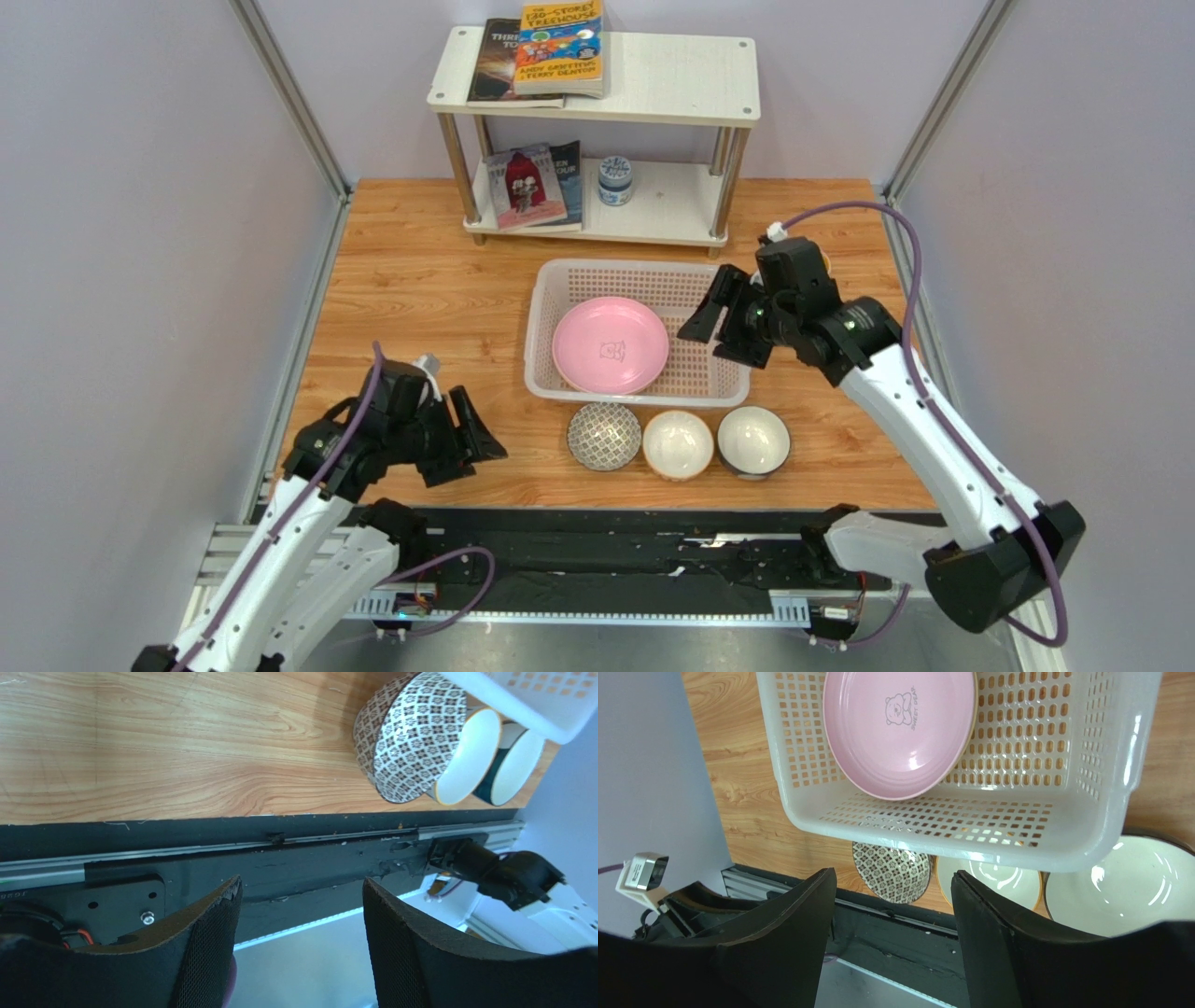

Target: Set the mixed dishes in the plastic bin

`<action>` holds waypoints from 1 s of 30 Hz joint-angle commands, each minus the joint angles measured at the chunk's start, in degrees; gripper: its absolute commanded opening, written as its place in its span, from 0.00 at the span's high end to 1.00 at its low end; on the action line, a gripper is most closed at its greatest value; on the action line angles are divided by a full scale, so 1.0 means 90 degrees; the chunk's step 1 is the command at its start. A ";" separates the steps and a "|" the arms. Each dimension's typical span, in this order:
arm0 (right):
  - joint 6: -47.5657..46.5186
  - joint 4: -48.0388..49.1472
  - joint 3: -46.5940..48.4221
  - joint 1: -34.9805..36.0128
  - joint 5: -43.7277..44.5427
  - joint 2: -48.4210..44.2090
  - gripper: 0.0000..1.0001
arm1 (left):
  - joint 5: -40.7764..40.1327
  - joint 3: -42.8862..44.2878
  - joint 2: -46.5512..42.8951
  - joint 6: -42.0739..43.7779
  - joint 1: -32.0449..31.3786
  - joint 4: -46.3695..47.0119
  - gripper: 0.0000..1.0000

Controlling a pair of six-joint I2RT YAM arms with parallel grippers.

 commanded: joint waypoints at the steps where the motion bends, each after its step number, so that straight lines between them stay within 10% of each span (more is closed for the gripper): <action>1: 0.0103 -0.0292 -0.0405 0.0042 0.0005 -0.0529 0.34 | -0.0753 -0.0002 0.0889 -0.0793 -0.0870 0.0940 0.31; 12: -0.0101 -0.0722 -0.0289 0.0218 0.0121 -0.1018 0.34 | -0.1183 0.0994 0.3762 -0.0637 -0.1945 0.2406 0.30; 30: 0.0094 -0.0449 -0.0728 0.0218 -0.0074 -0.1272 0.34 | -0.1964 0.0858 0.5316 -0.1291 -0.3088 0.3187 0.32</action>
